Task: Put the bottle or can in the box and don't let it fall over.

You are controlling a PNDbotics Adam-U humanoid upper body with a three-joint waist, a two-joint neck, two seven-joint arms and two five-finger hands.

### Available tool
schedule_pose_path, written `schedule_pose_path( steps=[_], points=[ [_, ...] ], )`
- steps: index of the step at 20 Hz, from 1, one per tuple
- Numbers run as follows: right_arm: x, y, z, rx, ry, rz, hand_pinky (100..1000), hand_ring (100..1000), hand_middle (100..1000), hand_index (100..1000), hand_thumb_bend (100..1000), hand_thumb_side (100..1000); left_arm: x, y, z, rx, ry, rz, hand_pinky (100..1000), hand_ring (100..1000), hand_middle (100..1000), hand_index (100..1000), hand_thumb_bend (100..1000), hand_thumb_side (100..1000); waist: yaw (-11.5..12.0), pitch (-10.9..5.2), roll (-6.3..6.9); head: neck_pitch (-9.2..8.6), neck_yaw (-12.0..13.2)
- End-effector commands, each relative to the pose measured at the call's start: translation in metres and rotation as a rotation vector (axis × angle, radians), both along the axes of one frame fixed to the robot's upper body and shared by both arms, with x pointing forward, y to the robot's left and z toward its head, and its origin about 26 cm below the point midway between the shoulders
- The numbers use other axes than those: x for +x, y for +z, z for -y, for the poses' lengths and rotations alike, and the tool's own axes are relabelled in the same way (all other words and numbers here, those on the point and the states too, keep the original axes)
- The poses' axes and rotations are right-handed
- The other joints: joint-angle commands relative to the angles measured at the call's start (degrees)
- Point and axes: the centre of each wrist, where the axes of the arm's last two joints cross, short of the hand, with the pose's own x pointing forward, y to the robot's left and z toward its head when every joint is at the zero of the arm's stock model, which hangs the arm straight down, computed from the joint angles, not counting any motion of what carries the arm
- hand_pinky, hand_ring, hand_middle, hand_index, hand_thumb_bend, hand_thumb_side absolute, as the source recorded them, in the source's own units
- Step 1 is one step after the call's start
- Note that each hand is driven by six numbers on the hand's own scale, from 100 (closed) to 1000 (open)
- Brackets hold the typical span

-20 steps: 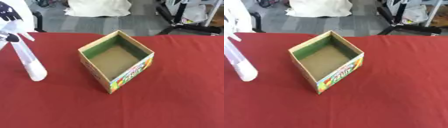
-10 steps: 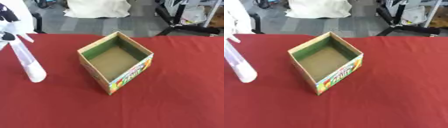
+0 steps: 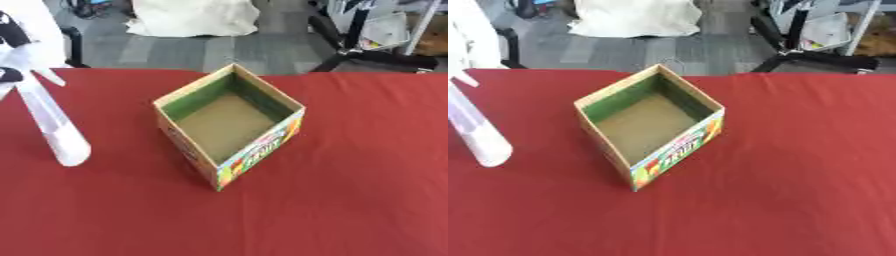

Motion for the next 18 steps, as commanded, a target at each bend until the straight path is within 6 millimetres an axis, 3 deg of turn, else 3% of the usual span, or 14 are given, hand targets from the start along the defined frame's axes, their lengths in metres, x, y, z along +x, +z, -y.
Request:
schedule_pose_path(
  steps=[1, 7, 18],
  points=[
    [-0.0024, 0.0125, 0.0021, -0.028, -0.008, 0.026, 799, 715, 688, 802, 469, 410, -0.0087, 0.0192, -0.0034, 0.013, 0.022, 0.042, 839, 763, 640, 728, 412, 133, -0.1, -0.72, 0.06, -0.53, 0.07],
    [-0.0021, 0.0123, 0.0018, -0.027, -0.006, 0.025, 799, 715, 688, 802, 468, 412, -0.0073, 0.0185, -0.002, 0.006, 0.027, 0.045, 828, 732, 591, 687, 362, 100, -0.03, -0.72, 0.04, -0.55, 0.26],
    [-0.0016, 0.0122, 0.0014, -0.025, -0.003, 0.026, 799, 715, 687, 802, 469, 412, -0.0035, 0.0157, 0.0016, 0.001, 0.019, 0.032, 815, 709, 571, 671, 360, 100, -0.06, -0.72, -0.03, -0.59, 0.58]
  ],
)
